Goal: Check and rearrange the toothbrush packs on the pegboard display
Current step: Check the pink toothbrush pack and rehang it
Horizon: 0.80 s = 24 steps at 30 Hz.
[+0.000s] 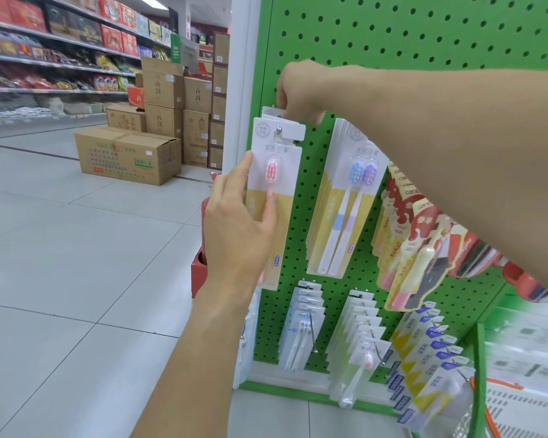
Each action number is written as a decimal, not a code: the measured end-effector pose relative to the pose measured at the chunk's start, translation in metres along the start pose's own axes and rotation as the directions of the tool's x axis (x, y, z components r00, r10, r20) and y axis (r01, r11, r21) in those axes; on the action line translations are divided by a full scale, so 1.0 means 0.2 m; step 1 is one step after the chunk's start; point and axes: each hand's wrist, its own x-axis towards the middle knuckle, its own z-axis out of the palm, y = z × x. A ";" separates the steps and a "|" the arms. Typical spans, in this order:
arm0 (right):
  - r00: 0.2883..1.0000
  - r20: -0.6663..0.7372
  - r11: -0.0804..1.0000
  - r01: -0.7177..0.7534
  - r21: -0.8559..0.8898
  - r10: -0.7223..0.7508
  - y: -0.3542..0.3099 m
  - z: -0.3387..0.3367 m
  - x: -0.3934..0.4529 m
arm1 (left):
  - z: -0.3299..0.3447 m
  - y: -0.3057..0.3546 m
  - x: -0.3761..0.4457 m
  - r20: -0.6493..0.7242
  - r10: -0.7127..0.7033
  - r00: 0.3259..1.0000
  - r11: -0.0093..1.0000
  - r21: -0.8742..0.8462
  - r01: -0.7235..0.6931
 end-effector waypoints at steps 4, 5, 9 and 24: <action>1.000 -0.008 1.000 0.012 0.009 -0.012 -0.01 0.01 0.01 | 0.00 -0.01 0.02 0.003 0.007 1.000 1.000 0.014 -0.007; 1.000 -0.012 1.000 0.020 0.013 -0.019 -0.01 0.01 0.01 | 0.00 -0.01 0.02 -0.001 0.009 1.000 1.000 0.024 -0.009; 0.999 0.014 0.995 0.029 0.093 -0.031 0.00 -0.01 -0.02 | 0.02 -0.01 0.02 -0.018 0.011 1.000 1.000 0.029 -0.011; 0.997 0.045 0.980 0.045 0.193 -0.055 -0.04 -0.10 -0.03 | 0.06 0.00 0.05 -0.014 0.006 1.000 0.999 0.042 -0.005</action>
